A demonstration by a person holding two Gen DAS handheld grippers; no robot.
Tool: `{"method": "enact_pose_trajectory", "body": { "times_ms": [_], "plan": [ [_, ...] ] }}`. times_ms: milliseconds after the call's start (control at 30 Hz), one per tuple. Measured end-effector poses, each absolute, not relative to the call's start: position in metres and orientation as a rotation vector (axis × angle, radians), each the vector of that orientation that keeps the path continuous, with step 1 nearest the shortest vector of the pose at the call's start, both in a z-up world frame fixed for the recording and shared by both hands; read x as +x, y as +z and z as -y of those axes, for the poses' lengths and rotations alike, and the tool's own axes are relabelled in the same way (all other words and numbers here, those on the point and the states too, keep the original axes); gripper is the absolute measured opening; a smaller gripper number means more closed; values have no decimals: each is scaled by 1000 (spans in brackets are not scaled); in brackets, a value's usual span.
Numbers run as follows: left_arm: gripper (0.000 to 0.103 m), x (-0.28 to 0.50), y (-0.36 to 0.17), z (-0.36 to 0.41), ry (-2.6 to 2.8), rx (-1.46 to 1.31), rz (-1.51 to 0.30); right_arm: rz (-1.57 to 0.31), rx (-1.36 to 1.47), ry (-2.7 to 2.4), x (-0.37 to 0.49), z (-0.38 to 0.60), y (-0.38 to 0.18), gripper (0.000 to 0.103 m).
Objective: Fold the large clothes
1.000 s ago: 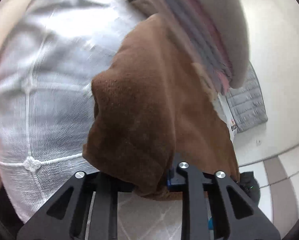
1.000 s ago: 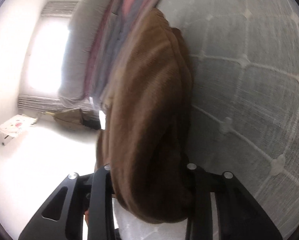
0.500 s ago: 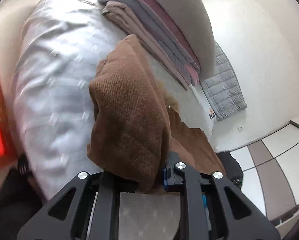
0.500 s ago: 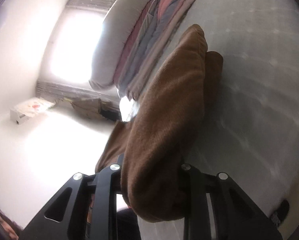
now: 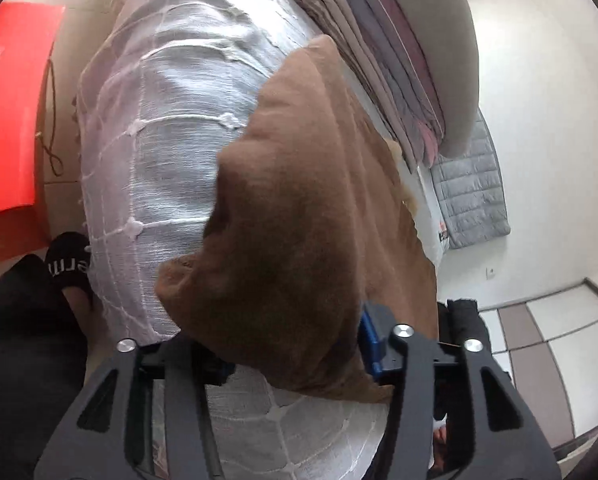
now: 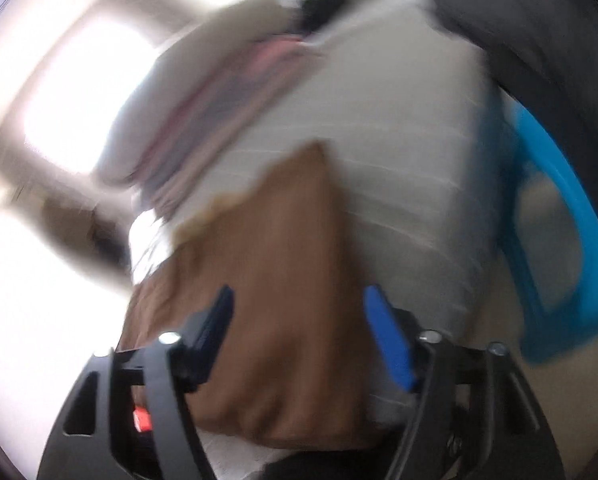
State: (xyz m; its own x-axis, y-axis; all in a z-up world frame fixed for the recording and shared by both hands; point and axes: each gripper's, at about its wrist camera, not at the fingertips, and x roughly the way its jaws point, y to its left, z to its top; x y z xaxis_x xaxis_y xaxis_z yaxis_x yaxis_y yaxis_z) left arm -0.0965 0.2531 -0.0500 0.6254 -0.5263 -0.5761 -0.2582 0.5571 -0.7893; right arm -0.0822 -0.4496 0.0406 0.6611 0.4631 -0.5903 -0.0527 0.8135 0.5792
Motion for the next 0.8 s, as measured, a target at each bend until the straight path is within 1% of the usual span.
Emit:
{"method": "enact_pose_trajectory", "body": {
  "times_ms": [67, 133, 233, 367, 433, 467, 500, 533, 567, 633, 667, 733, 800],
  "plan": [
    [54, -95, -55, -256, -181, -1033, -911, -877, 451, 369, -67, 405, 34, 77],
    [57, -87, -57, -252, -171, -1052, -904, -971, 343, 382, -54, 369, 14, 77],
    [58, -88, -56, -253, -164, -1089, -888, -1064, 159, 296, -40, 339, -6, 77],
    [59, -100, -59, -260, -148, -1116, -846, -957, 85, 318, -53, 314, 21, 77],
    [59, -98, -67, -264, -122, -1159, -835, -879, 93, 414, -55, 293, 44, 77],
    [59, -98, -68, -265, -113, -1183, -821, -873, 112, 457, -55, 278, 51, 77],
    [60, -97, -68, -265, -107, -1196, -809, -875, 140, 509, -50, 265, 54, 77],
    [63, -96, -67, -263, -97, -1196, -803, -879, 137, 533, -45, 251, 54, 77],
    [67, -94, -65, -262, -92, -1193, -800, -879, 111, 536, -49, 243, 55, 77],
    [71, -90, -65, -261, -81, -1195, -795, -899, 22, 536, -39, 216, 47, 77],
    [73, -88, -66, -261, -76, -1201, -794, -917, 24, 552, -34, 210, 41, 77],
    [75, -84, -66, -261, -74, -1204, -800, -963, 123, 630, -33, 213, 36, 77],
    [75, -82, -65, -261, -83, -1202, -802, -962, 202, 649, -37, 235, 39, 77]
  ]
}}
